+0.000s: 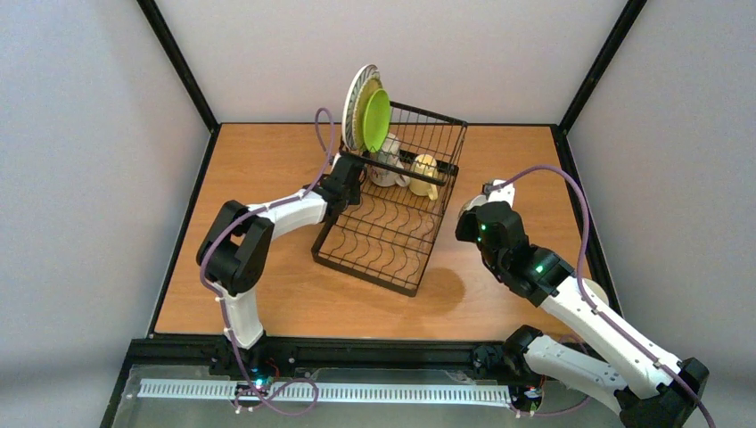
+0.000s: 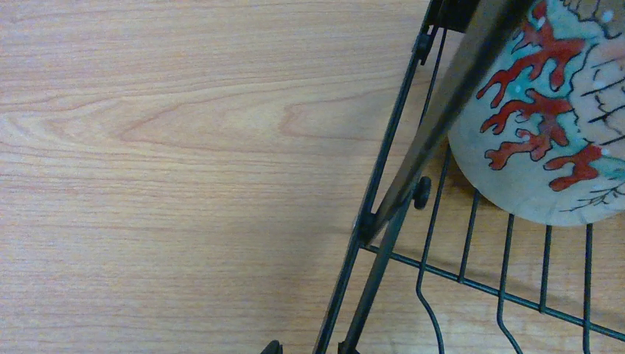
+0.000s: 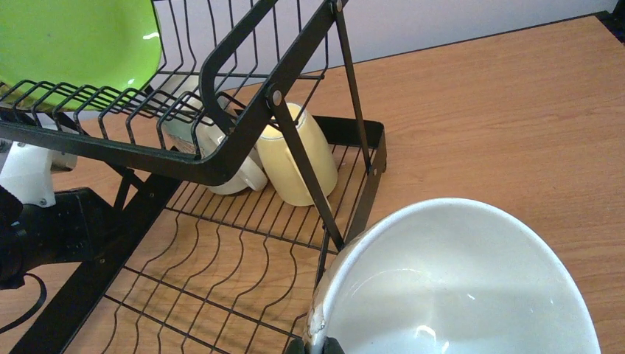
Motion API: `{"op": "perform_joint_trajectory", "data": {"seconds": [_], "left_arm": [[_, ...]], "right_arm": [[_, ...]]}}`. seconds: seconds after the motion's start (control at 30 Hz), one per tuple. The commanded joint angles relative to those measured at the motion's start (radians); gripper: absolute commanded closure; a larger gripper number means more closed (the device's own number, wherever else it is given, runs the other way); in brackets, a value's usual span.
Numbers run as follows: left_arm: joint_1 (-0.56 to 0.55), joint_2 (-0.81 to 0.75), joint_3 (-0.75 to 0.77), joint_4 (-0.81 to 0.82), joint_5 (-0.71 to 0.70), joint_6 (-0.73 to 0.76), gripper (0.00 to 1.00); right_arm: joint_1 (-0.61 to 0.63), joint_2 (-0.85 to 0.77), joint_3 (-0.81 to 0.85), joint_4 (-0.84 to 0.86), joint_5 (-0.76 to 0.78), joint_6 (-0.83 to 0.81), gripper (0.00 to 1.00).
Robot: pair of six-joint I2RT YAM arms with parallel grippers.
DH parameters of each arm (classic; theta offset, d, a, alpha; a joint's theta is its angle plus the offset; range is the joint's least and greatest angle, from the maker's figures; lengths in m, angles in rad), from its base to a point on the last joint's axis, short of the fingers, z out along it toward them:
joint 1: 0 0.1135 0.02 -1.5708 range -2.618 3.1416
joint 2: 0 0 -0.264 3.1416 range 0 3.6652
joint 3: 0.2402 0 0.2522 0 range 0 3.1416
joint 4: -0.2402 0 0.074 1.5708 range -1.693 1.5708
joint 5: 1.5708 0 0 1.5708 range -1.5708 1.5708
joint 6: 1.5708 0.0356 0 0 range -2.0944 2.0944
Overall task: Load the mixed dishes into the dish rack
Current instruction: Adjust the dish rack at the center of the board.
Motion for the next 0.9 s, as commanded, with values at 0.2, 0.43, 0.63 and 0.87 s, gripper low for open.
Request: {"op": "perform_joint_trajectory", "data": {"seconds": [0.2, 0.43, 0.63, 0.87], "left_arm": [[0.013, 0.049, 0.025, -0.020, -0.130, -0.176, 0.92], [0.029, 0.035, -0.016, -0.112, -0.170, -0.414, 1.00], [0.036, 0.017, -0.042, -0.228, -0.226, -0.601, 1.00], [0.052, -0.014, -0.079, -0.310, -0.252, -0.733, 1.00]], "right_arm": [[-0.025, 0.012, 0.019, 0.064, 0.014, -0.032, 0.98], [-0.026, 0.004, 0.019, 0.060, 0.009, -0.035, 0.98], [-0.026, -0.005, 0.025, 0.049, 0.008, -0.037, 0.98], [-0.026, -0.016, 0.027, 0.038, 0.005, -0.037, 0.98]]}}
